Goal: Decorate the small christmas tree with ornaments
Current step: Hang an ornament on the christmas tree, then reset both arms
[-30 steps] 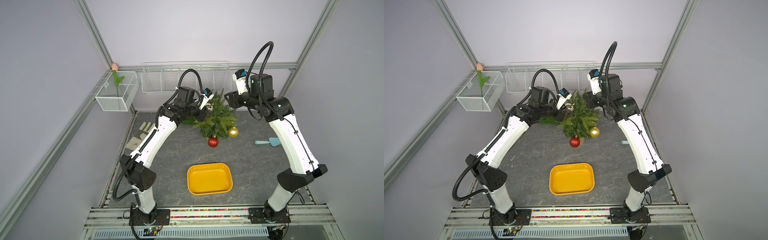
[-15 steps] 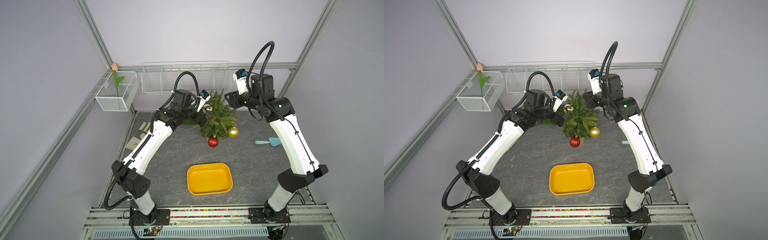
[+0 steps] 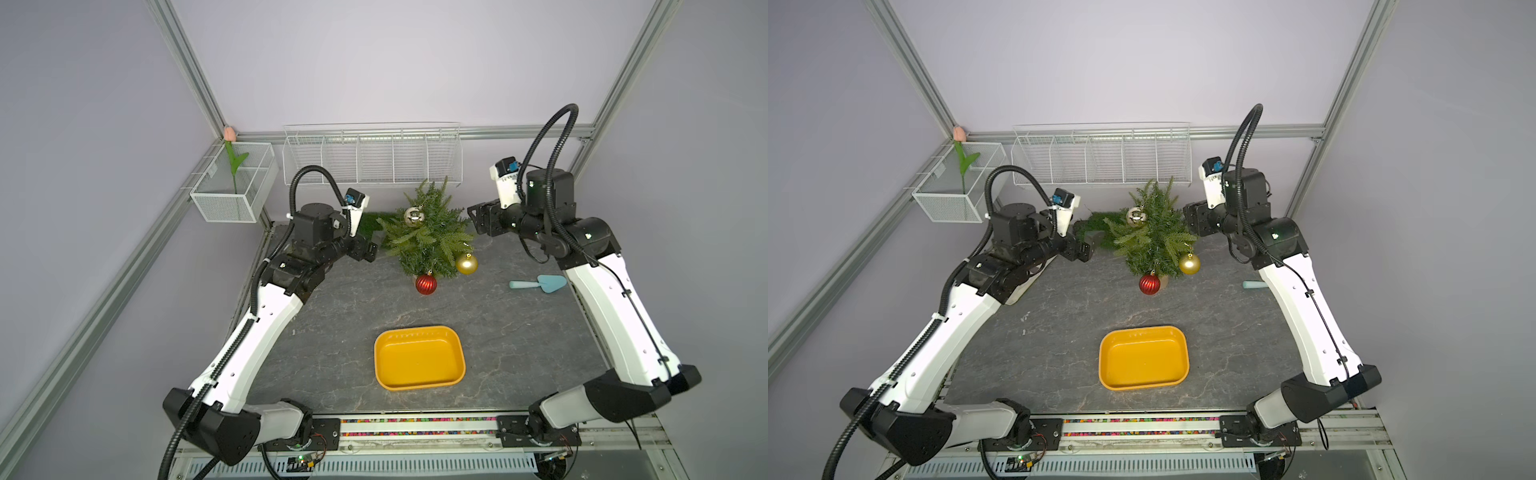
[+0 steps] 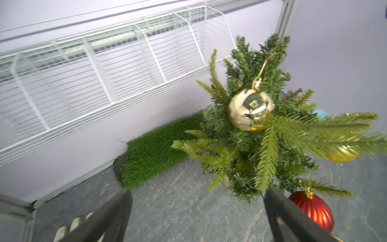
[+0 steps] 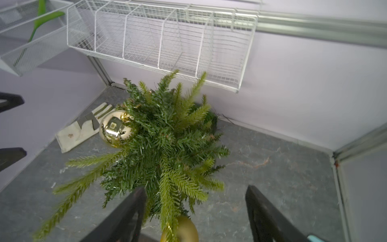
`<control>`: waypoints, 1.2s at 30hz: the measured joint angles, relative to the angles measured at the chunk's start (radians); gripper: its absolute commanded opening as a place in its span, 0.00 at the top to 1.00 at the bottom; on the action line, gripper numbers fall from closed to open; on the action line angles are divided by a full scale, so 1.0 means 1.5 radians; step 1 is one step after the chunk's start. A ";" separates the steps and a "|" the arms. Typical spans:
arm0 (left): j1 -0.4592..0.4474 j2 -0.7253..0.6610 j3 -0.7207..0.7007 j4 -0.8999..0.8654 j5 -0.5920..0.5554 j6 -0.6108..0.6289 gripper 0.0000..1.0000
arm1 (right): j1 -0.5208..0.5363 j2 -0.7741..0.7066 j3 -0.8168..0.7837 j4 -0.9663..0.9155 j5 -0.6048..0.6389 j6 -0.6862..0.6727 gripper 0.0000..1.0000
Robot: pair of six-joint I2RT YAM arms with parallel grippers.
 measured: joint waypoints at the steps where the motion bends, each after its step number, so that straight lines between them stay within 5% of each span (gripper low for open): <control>1: 0.000 -0.019 -0.027 0.018 -0.019 -0.012 0.01 | -0.007 -0.018 -0.028 0.008 0.005 0.000 0.11; 17: 0.044 -0.162 -0.504 0.314 -0.430 -0.132 0.00 | -0.157 -0.207 -0.640 0.298 0.167 0.019 0.11; 26: 0.139 -0.057 -0.673 0.554 -0.449 -0.138 0.00 | -0.218 -0.127 -0.968 0.681 0.213 0.021 0.11; 36: 0.241 0.114 -0.687 0.801 -0.340 -0.112 0.00 | -0.252 0.026 -1.050 1.094 0.159 -0.002 0.11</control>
